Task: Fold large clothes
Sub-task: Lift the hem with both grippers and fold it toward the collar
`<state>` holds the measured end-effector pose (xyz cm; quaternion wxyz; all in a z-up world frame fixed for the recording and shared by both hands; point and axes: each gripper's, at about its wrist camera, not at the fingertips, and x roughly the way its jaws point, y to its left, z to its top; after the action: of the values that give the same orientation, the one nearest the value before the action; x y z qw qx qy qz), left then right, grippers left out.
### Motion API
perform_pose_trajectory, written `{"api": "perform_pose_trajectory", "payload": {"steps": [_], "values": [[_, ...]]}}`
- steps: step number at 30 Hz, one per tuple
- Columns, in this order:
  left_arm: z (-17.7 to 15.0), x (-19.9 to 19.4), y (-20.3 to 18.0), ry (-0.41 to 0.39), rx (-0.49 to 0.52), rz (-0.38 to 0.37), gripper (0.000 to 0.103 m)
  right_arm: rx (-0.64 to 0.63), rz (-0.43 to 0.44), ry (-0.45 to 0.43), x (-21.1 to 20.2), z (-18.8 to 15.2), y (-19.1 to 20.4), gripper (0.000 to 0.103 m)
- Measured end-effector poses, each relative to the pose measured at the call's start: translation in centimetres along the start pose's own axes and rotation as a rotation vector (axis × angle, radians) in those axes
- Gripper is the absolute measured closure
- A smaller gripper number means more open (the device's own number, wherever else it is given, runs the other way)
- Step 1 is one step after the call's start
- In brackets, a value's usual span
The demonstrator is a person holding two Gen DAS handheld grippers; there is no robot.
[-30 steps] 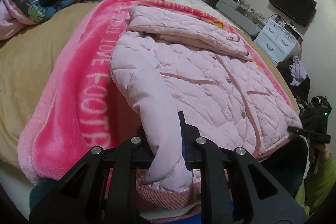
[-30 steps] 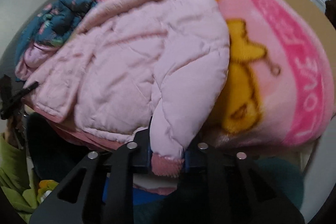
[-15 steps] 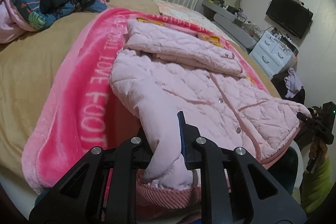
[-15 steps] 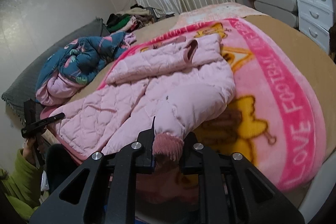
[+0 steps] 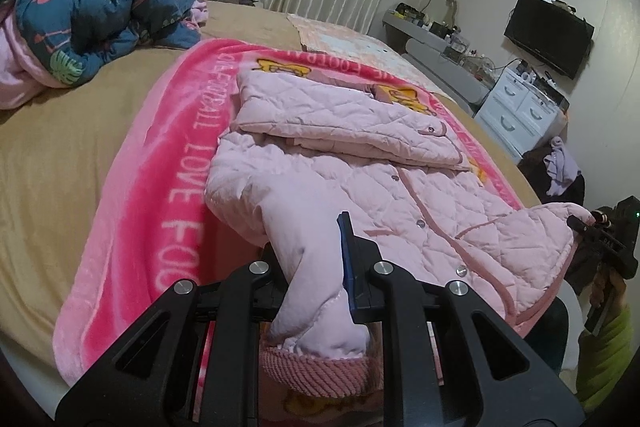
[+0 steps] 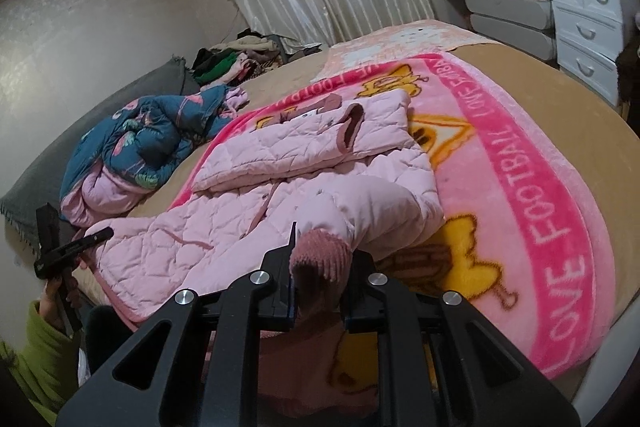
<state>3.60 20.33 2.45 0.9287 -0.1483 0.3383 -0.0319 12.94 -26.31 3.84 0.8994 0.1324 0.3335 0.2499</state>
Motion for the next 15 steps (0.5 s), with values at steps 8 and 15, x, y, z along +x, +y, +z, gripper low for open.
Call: {"api": "perform_pose_trajectory", "payload": {"steps": [8, 15], "values": [[1.5, 0.7, -0.3, -0.016, -0.002, 0.019, 0.093, 0.045, 0.010, -0.024, 0.7, 1.2, -0.7, 0.089], [3.2, 1.5, -0.6, -0.029, -0.011, 0.036, 0.092, 0.058, -0.003, -0.038, 1.4, 2.8, -0.7, 0.089]]}}
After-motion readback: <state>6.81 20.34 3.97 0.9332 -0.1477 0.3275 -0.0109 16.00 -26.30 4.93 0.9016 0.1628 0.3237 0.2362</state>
